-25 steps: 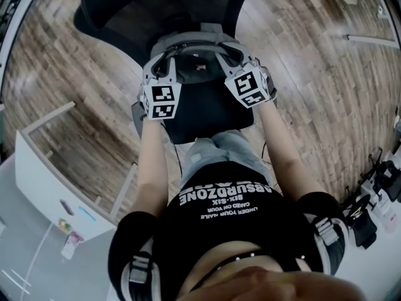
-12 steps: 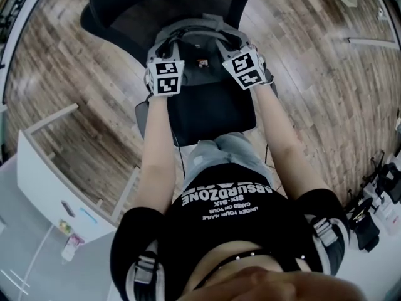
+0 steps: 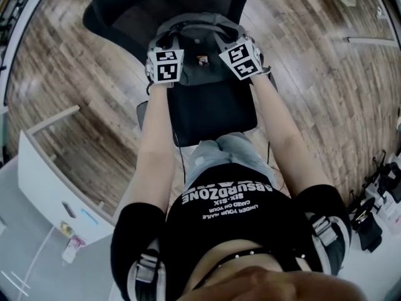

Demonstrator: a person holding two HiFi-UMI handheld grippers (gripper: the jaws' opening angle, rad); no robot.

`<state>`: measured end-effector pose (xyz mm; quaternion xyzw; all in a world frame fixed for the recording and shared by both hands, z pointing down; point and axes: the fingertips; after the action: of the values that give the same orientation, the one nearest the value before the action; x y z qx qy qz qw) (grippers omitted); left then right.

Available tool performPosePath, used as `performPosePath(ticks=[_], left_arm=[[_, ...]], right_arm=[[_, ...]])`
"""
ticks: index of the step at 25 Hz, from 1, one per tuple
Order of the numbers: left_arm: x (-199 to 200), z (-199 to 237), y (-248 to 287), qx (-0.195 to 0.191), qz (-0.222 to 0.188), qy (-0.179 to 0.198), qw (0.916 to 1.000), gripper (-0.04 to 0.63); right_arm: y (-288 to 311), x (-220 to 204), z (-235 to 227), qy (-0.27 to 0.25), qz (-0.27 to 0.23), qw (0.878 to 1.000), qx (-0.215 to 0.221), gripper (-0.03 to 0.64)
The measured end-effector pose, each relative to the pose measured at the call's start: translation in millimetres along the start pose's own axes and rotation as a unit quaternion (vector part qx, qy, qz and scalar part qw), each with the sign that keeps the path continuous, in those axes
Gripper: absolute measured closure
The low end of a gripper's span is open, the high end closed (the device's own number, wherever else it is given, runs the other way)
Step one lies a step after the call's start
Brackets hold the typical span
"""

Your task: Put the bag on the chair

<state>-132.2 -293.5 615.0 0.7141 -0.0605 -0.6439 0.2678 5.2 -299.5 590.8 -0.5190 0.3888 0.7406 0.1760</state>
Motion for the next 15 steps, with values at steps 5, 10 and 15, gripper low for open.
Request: performPosePath(ticks=[5,10,15], left_arm=[[6.9,-2.2,-27.5,0.001,-0.026,-0.032,0.9991,0.506],[32.8,-11.6,-75.3,-0.009,-0.090,-0.079,0.9928,0.356],[61.7,-43.3,-149.4,-0.045,-0.147,-0.066,0.9858,0.410]], right_arm=[[-26.4,27.1,8.2,0.058,-0.073,0.995,0.024,0.417],[-79.8,56.0,9.7,0.094,-0.114,0.989,-0.029,0.509],[-146.9,82.3,48.9,0.157,-0.149,0.976,0.001,0.600]])
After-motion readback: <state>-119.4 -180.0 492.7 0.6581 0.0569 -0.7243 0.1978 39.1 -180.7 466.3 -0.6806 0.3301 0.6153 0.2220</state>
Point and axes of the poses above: the fingertips, and each gripper's own axes: y forward along the fingers, z to its left, x out of its top, and after that the axes turned 13 degrees about -z, right-handed
